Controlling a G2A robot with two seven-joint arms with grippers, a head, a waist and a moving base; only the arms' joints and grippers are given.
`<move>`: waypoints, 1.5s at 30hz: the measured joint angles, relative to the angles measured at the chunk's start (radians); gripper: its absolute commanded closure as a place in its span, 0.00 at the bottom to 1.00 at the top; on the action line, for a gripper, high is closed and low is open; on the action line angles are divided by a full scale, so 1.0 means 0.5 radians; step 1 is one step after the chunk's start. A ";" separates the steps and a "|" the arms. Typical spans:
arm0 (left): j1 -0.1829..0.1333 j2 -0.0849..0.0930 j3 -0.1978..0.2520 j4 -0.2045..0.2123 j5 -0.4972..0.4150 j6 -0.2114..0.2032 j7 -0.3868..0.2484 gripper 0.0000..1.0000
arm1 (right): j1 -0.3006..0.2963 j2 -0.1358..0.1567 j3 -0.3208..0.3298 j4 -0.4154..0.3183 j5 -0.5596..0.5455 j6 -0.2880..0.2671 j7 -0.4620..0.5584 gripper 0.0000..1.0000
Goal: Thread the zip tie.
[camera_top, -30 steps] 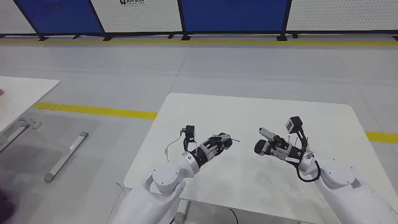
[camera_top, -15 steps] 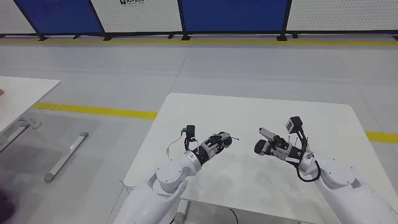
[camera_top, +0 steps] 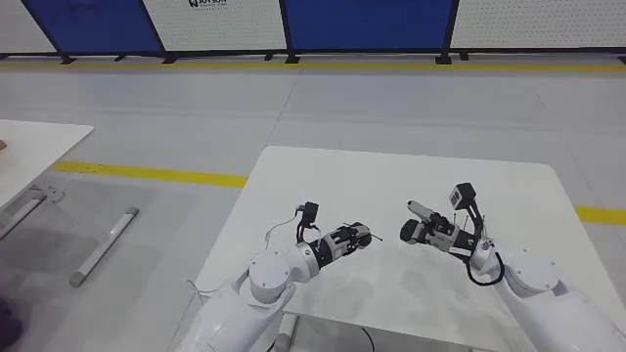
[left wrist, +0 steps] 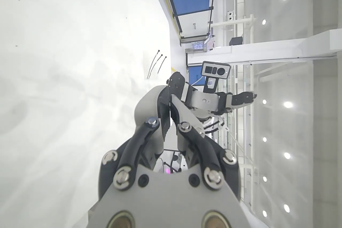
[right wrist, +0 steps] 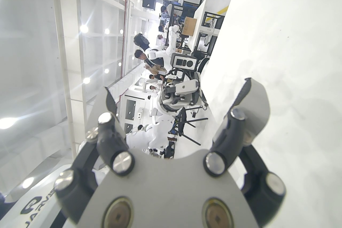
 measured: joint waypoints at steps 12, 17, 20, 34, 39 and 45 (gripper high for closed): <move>0.000 0.000 0.000 0.000 0.000 -0.001 0.002 1.00 | 0.009 0.012 0.041 -0.102 -0.149 0.092 0.088 0.00; 0.000 0.000 0.000 0.000 0.000 -0.001 0.002 1.00 | 0.013 0.085 0.291 -0.215 -0.245 0.248 0.237 0.00; 0.000 0.000 0.000 0.000 0.000 -0.001 0.002 1.00 | -0.020 0.138 0.458 -0.313 -0.372 0.418 0.268 0.00; 0.000 0.000 0.000 0.000 0.000 -0.001 0.002 1.00 | 0.010 0.180 0.550 -0.364 -0.568 0.779 0.499 0.00; 0.000 0.000 0.000 0.000 0.000 -0.001 0.002 1.00 | -0.001 0.182 0.544 -0.386 -0.604 0.771 0.465 0.00; 0.000 0.000 0.000 0.000 0.000 -0.001 0.002 1.00 | -0.064 0.237 0.681 -0.659 -1.113 0.931 0.247 0.00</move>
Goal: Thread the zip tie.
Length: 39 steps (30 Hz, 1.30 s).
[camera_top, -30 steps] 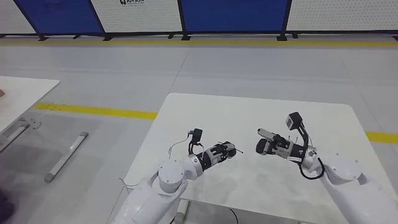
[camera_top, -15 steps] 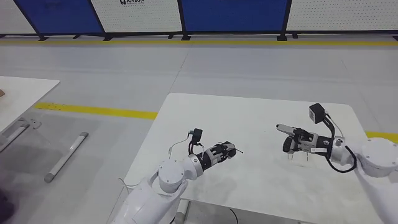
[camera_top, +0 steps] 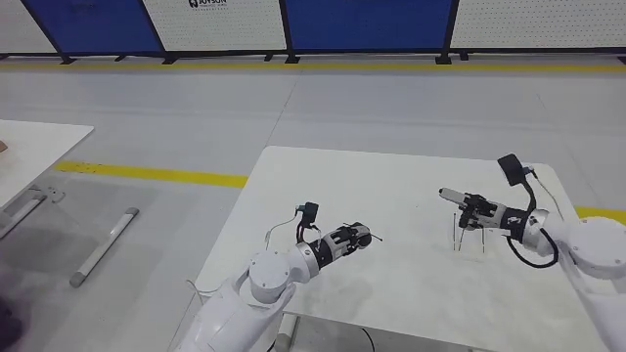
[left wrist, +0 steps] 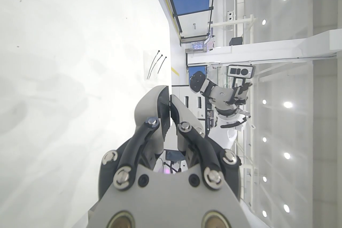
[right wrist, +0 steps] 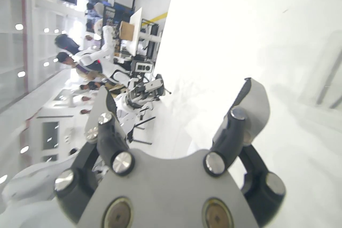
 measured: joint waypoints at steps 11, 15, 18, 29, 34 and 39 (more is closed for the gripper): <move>0.000 0.000 0.000 0.000 0.000 0.000 0.000 1.00 | 0.190 0.039 -0.076 -0.016 -0.719 0.280 0.488 0.00; 0.000 0.000 0.000 0.000 0.000 0.000 0.000 1.00 | 0.267 0.007 -0.163 0.064 -0.692 0.279 0.503 0.00; 0.000 0.000 0.000 0.000 0.000 0.000 0.000 1.00 | 0.265 0.008 -0.160 0.062 -0.690 0.280 0.502 0.00; 0.000 0.000 0.000 0.000 0.000 0.000 0.000 1.00 | 0.153 0.008 -0.169 0.023 -0.717 0.146 0.342 0.00; 0.000 0.000 0.000 0.000 0.000 0.000 0.000 1.00 | 0.231 -0.026 -0.284 0.169 -0.732 0.145 0.368 0.00; 0.000 0.000 0.000 0.000 0.000 0.000 0.000 1.00 | 0.408 -0.083 -0.450 0.383 -0.741 0.170 0.465 0.00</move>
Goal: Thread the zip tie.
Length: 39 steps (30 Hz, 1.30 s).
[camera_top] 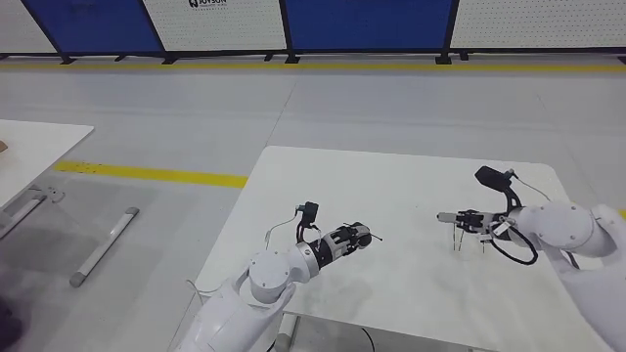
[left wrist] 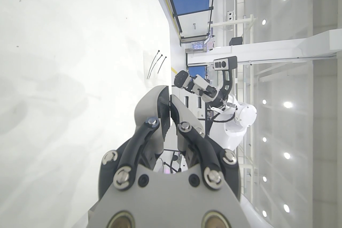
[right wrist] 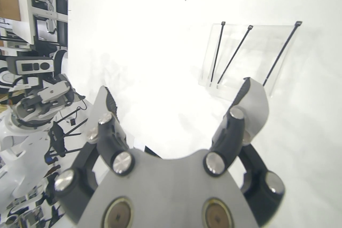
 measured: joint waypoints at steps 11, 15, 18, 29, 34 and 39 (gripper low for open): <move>0.000 0.000 0.000 0.000 0.000 0.000 0.000 1.00 | 0.013 -0.004 -0.010 0.013 -0.003 0.008 -0.002 0.00; 0.000 0.000 0.000 0.000 0.000 0.000 0.000 1.00 | -0.003 0.002 0.001 0.020 -0.039 -0.123 -0.026 0.00; 0.000 0.000 0.000 0.000 0.000 0.000 0.000 1.00 | 0.023 0.014 0.003 0.021 -0.122 -0.223 0.077 0.00; 0.000 0.000 0.000 0.000 0.000 0.000 0.000 1.00 | 0.153 0.012 -0.044 0.082 -0.302 -0.202 0.314 0.00; 0.000 0.000 0.000 0.000 0.000 0.000 0.000 1.00 | 0.153 0.012 -0.044 0.082 -0.302 -0.203 0.314 0.00; 0.000 0.000 0.000 0.000 0.000 0.000 0.000 1.00 | 0.147 0.003 -0.050 0.102 -0.299 -0.207 0.271 0.00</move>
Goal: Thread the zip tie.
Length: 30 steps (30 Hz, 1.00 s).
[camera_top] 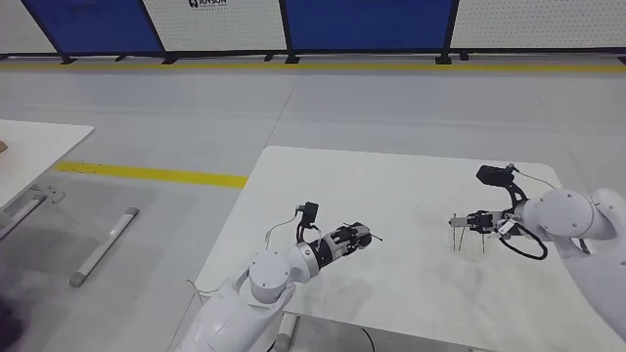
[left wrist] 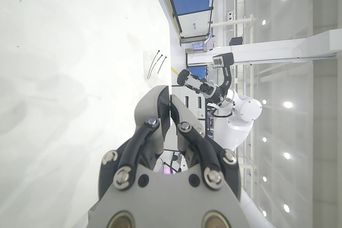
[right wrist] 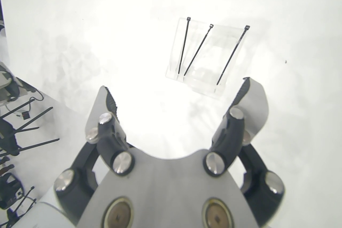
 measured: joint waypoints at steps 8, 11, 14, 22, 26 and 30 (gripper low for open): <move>0.000 0.000 0.000 0.000 0.000 0.000 0.000 1.00 | 0.109 -0.055 -0.111 0.128 -0.003 0.083 0.043 0.55; 0.000 0.000 0.000 0.000 0.000 0.000 0.000 1.00 | 0.148 -0.080 -0.161 0.204 -0.002 0.091 0.051 0.55; 0.000 0.000 0.000 0.000 0.000 0.000 0.000 1.00 | 0.185 -0.103 -0.203 0.281 -0.002 0.099 0.063 0.53; 0.000 0.000 0.000 0.000 0.000 0.000 0.000 1.00 | 0.253 -0.164 -0.305 0.463 -0.007 0.125 0.048 0.51; 0.000 0.000 0.000 0.000 0.000 0.000 0.000 1.00 | 0.278 -0.192 -0.342 0.519 -0.029 0.168 0.020 0.55; 0.000 0.000 0.000 0.000 0.000 0.000 0.000 1.00 | 0.300 -0.216 -0.367 0.584 -0.015 0.150 0.013 0.56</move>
